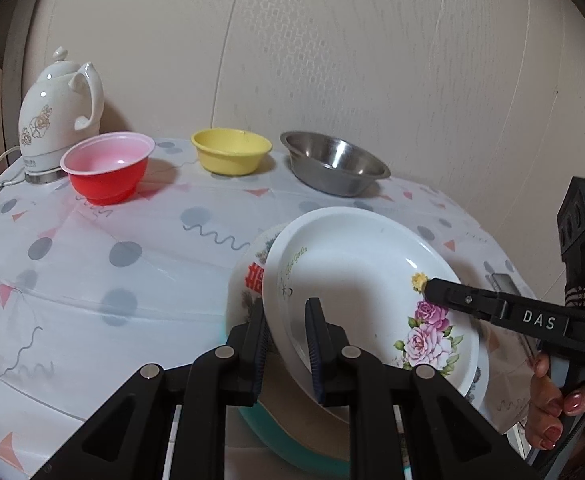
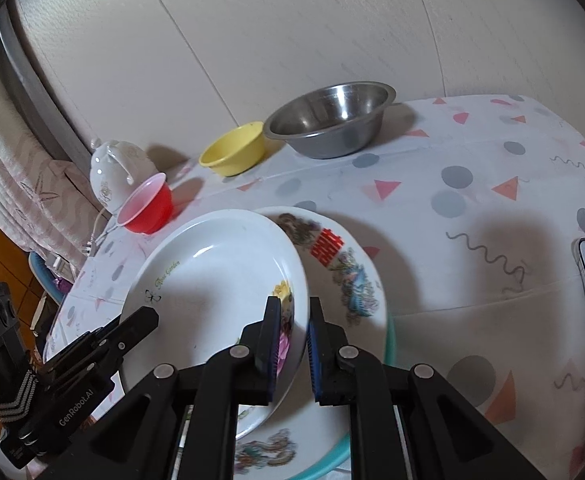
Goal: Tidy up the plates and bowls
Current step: 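Carry the rose plate over the stacked plates and lower it on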
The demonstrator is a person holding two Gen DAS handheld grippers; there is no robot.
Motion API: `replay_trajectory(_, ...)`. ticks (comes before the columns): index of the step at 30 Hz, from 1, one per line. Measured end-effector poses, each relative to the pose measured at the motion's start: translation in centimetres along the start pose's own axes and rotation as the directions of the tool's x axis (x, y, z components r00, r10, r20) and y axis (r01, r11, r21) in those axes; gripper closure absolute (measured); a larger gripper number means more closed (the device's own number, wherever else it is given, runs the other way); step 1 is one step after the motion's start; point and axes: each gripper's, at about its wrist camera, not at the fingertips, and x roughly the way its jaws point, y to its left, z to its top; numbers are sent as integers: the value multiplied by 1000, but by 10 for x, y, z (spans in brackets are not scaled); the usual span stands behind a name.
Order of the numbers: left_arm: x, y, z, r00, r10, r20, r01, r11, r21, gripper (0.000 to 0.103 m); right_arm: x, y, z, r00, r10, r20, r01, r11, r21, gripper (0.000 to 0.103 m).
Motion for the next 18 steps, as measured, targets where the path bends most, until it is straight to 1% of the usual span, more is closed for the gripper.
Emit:
replay_trajectory(3, 3, -6, 0, 1000, 16, -15, -15, 1000, 18, 85, 4, -5, 1, 999, -20, -26, 20, 1000, 6, 89)
replay_trajectory(5, 4, -8, 1, 999, 26, -26, -25, 999, 23, 85, 3, -6, 2, 999, -9, -33, 9, 1000, 8, 90)
replay_trajectory(7, 5, -8, 2, 999, 19, -43, -19, 1000, 18, 85, 2, -7, 4, 999, -10, -35, 10, 1000, 4, 90)
replay_trajectory(9, 7, -8, 4, 998, 12, -69, -11, 1000, 13, 84, 1, -9, 5, 999, -9, -42, 9, 1000, 4, 90)
replay_trajectory(13, 10, -13, 8, 992, 20, -124, -16, 999, 36, 84, 2, -9, 9, 998, -15, -61, 14, 1000, -11, 90)
replay_trajectory(15, 12, -12, 10, 988, 4, -158, 0, 1000, 24, 83, 2, -6, 12, 997, -36, -71, 34, 999, -33, 90)
replay_trajectory(18, 16, -11, 13, 978, -30, -207, 31, 1000, 4, 81, 4, -8, 16, 996, -42, -81, 39, 999, -37, 90)
